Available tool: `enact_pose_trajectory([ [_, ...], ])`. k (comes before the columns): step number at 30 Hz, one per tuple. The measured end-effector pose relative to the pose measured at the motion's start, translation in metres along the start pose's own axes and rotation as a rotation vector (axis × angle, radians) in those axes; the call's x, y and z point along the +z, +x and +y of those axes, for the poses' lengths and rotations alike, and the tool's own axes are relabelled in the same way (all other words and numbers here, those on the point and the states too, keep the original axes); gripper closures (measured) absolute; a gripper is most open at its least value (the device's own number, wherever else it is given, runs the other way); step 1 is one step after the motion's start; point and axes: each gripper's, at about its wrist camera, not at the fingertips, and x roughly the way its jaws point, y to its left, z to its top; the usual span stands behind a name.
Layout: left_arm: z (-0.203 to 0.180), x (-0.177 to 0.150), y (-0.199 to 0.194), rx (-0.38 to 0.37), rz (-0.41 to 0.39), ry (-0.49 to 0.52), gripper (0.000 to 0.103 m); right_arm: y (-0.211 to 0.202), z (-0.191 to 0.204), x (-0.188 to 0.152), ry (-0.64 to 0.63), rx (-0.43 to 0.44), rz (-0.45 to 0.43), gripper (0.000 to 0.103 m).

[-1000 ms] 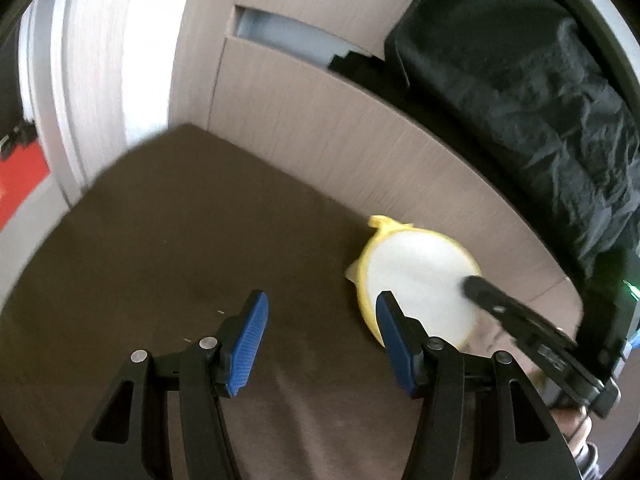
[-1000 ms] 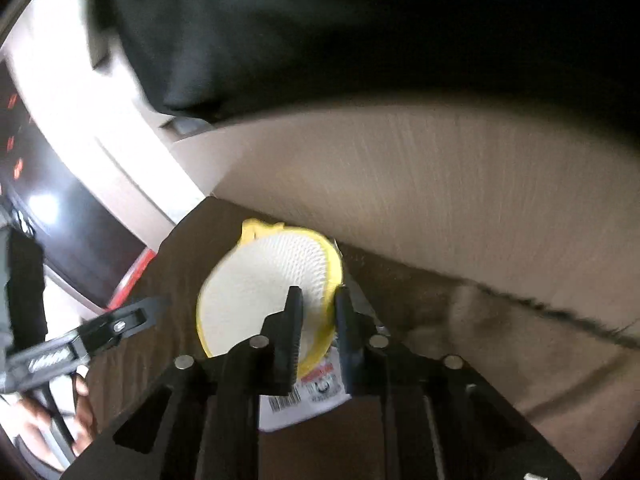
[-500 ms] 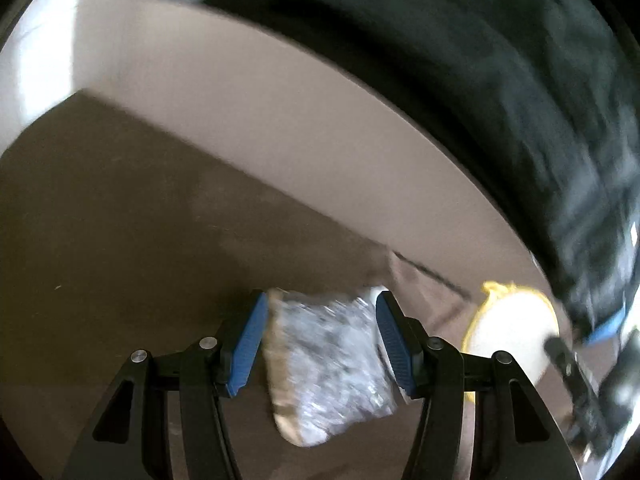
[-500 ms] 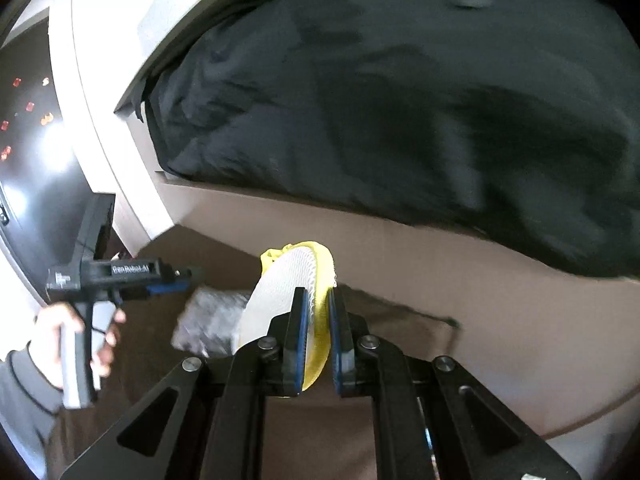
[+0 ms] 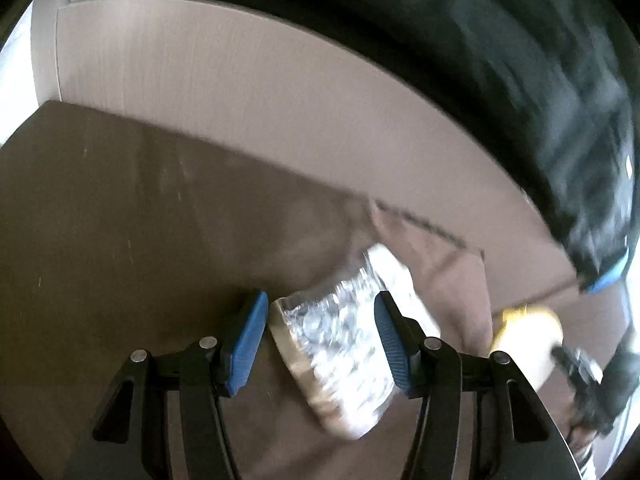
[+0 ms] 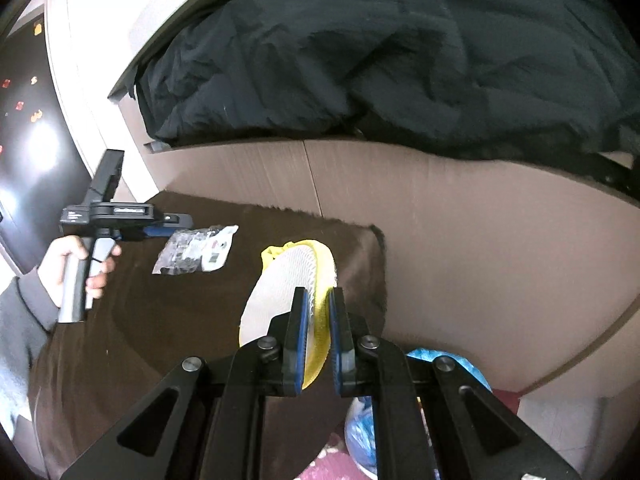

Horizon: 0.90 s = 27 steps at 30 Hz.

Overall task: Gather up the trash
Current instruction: 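Lift the clear plastic with the left gripper toward the right gripper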

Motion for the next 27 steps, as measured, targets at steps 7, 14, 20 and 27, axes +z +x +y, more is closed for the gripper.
enact_pose_trajectory([
  [7,-0.054,-0.047,0.007,0.266,-0.033,0.198,0.05,-0.016,0.006,-0.007,0.01,0.03,-0.016,0.094],
  [14,-0.079,-0.044,-0.013,0.277,-0.15,0.133,0.094,-0.031,0.013,-0.01,0.005,0.044,-0.025,0.094],
  [20,-0.128,-0.05,-0.073,0.324,-0.32,0.215,0.095,-0.051,0.01,-0.005,0.013,0.034,-0.067,0.094],
  [27,-0.198,-0.069,-0.114,0.296,-0.396,0.325,0.095,-0.087,0.004,0.002,0.012,-0.014,-0.13,0.094],
])
